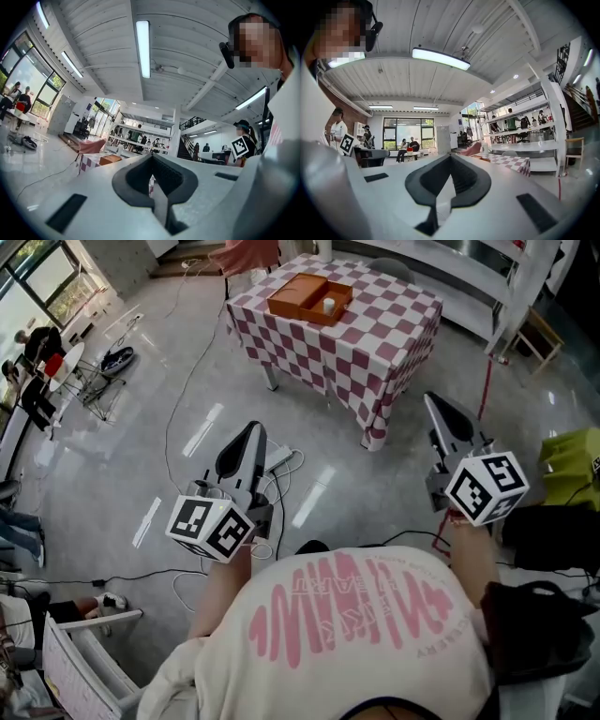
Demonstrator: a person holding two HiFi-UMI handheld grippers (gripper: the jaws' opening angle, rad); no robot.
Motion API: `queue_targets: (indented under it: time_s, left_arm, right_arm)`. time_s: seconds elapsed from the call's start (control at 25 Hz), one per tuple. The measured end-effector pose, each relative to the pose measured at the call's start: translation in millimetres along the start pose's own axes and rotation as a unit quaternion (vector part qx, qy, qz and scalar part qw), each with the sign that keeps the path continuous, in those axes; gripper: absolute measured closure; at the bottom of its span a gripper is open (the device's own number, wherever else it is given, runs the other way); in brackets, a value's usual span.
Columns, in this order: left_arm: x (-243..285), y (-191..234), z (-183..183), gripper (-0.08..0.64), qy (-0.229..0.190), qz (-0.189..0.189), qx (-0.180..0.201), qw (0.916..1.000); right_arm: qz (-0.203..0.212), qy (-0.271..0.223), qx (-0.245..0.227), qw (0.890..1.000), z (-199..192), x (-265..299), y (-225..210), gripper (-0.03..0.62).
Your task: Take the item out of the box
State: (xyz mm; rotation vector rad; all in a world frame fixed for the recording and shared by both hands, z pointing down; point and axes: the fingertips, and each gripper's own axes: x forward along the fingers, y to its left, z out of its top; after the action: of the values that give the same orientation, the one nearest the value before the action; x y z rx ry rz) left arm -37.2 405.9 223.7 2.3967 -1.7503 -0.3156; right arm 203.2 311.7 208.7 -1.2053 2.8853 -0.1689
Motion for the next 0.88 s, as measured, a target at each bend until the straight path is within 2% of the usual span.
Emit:
queue_targets:
  time_s: [0.08,0.24,0.52,0.68,0.88]
  left_arm:
    - [1.4,4.8,-1.3,0.553,0.0,-0.003,-0.009,0.9999]
    - [4.2,12.2,-5.1,0.553,0.01,-0.004,-0.004,0.9999]
    - [11.4,25.2,-20.4,0.553,0.015,0.0,-0.037,0.9992]
    - [26.9,25.7,-27.4,0.554,0.026,-0.009,-0.034,0.999]
    - [51.5,38.8,-26.9,0.553,0.013,-0.004,-0.054,0.9985]
  right_arm:
    - [0.0,0.004,-0.004,1.0,-2.8,7.0,2.8,0.589]
    - [0.003,0.024,-0.008,1.0,-15.1,18.3,5.3,0.588]
    - [0.009,0.044,-0.001,0.999,-32.3,33.7,4.6,0.589]
    - [0.009,0.049,0.01,0.999,-40.7,46.9,-5.9,0.588]
    - [0.023,0.049,0.016,0.998,-43.0,74.7,-17.8,0.589]
